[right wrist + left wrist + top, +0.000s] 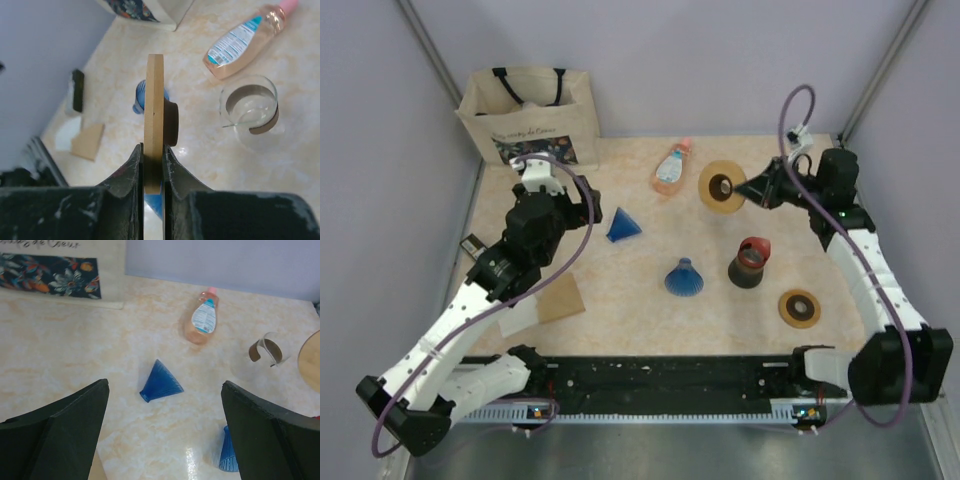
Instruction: Place the coffee filter in the dripper
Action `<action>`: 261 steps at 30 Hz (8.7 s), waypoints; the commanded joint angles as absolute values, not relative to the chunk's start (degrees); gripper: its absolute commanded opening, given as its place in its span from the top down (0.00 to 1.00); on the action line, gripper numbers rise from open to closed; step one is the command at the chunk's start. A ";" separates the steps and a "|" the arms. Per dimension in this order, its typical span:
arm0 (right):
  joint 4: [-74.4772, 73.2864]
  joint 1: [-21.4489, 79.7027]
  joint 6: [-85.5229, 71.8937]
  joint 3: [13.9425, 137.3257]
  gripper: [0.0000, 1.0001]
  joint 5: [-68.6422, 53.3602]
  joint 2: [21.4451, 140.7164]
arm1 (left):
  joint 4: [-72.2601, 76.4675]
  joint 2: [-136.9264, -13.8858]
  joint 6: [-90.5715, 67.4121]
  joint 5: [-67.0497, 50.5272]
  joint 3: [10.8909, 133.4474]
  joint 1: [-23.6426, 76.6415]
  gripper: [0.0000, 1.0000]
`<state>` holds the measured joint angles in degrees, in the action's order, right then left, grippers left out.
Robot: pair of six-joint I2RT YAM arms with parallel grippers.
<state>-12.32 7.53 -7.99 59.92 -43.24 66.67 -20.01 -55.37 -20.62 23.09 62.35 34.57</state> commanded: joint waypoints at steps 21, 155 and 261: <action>13.88 -2.90 -63.28 65.04 1.00 -45.96 96.85 | -19.51 -52.82 -32.78 24.79 50.71 34.72 0.01; -42.18 10.90 -14.94 102.03 1.00 -13.18 96.67 | -21.53 -53.44 -34.45 7.38 54.58 35.24 0.01; -50.27 9.05 -14.33 96.84 1.00 -12.02 119.89 | -48.09 -137.99 -35.24 -8.34 135.18 33.31 1.00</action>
<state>-33.43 8.10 -18.57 98.78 -19.99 110.87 -35.62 -137.27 -35.92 -6.44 139.31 34.94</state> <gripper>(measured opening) 0.028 0.067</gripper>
